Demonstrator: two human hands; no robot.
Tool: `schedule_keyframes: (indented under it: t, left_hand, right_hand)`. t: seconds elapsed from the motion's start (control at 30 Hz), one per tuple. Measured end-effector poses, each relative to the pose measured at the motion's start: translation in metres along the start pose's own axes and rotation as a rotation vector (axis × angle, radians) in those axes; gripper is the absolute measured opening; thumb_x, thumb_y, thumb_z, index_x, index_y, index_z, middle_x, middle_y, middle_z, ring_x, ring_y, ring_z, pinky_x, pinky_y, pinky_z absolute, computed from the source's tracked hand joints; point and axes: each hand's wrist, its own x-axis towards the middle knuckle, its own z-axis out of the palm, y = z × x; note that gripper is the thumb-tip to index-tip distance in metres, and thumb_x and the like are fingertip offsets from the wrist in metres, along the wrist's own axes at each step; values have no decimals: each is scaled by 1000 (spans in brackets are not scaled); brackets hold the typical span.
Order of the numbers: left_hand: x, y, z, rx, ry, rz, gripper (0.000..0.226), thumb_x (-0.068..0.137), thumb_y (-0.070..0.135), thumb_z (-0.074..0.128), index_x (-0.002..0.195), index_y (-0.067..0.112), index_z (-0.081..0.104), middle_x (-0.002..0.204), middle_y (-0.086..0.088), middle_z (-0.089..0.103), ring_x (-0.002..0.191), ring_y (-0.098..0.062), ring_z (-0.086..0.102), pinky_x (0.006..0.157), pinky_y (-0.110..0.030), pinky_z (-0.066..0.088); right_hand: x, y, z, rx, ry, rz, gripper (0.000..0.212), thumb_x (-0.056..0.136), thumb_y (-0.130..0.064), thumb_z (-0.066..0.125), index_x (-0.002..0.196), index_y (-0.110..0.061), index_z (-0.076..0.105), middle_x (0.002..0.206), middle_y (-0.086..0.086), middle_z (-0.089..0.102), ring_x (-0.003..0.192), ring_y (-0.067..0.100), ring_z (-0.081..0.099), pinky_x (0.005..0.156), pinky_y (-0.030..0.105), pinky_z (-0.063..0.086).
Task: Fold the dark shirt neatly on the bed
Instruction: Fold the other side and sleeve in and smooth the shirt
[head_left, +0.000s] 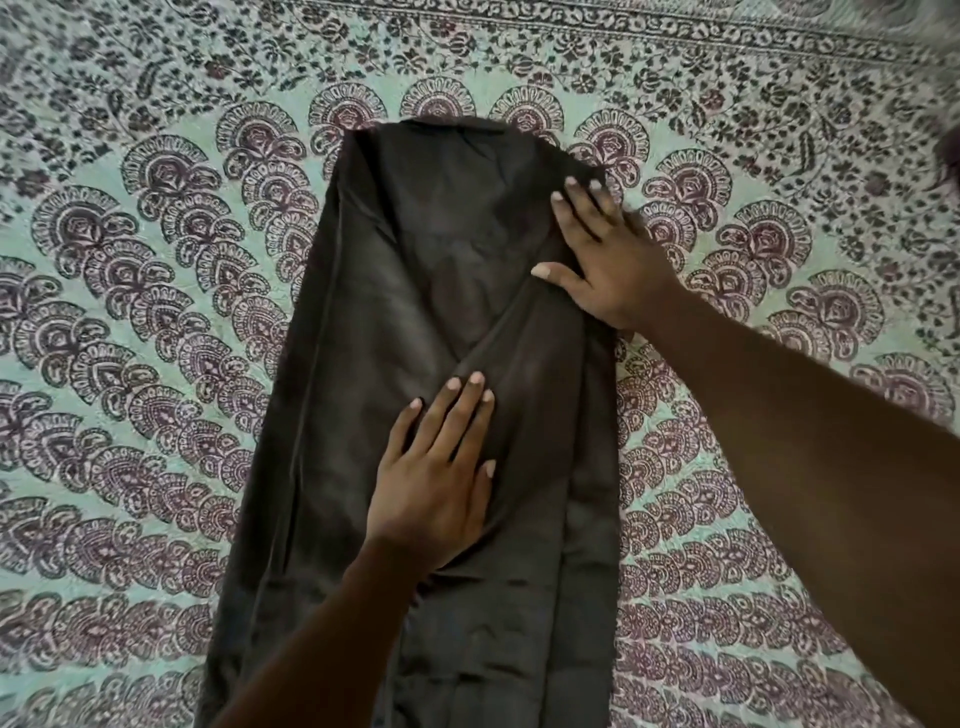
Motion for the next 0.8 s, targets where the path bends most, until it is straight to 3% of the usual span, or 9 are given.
schedule_keyframes:
  t: [0.13,0.2,0.3,0.4,0.53,0.7,0.8]
  left_hand:
    - [1,0,-2,-8,-8,-3,67,102,43,44,163,15,32,174,-1,19,160,-18,18,126,-47,24]
    - [1,-1,-2,-11,-24,-7,68,102,43,43,163,16,31,174,0,18,161,-18,16,126,-47,23]
    - [1,-1,-2,-29,-29,-14,68,102,44,44,163,17,31,174,0,19,161,-17,17,126,-48,24]
    - [2,0,-2,-34,-16,-3,68,102,44,44,163,17,33,173,0,21,160,-18,19,126,-47,23]
    - [0,-1,0,-79,22,-7,66,101,43,46,161,17,36,172,0,24,159,-17,22,126,-46,24]
    - [1,-2,-6,-172,34,-4,64,100,40,47,159,18,40,171,1,28,158,-17,24,126,-46,24]
    - [-7,-8,-16,-333,81,34,55,93,25,53,147,14,57,164,-3,42,154,-22,35,124,-49,28]
  right_hand:
    - [8,-4,-2,86,4,131,111,85,-89,-4,166,-13,7,175,4,4,161,26,4,129,55,11]
    - [10,-14,-12,71,54,159,105,92,-84,4,165,-8,9,174,9,9,161,30,7,128,57,13]
    - [-13,-39,-6,-1,187,36,94,101,-75,22,163,-5,21,172,13,19,159,31,17,128,54,17]
    - [-40,-42,14,-49,129,-7,94,98,-78,21,161,-9,32,169,11,28,156,30,28,123,55,29]
    - [-43,-40,14,11,80,224,89,99,-74,22,162,-11,29,172,6,22,157,35,24,119,59,31]
    - [-91,-103,15,87,152,269,76,105,-60,30,163,-11,26,173,11,12,160,32,13,126,55,21]
    - [-153,-143,27,116,124,277,68,108,-51,30,162,-12,29,174,11,10,161,31,10,128,52,18]
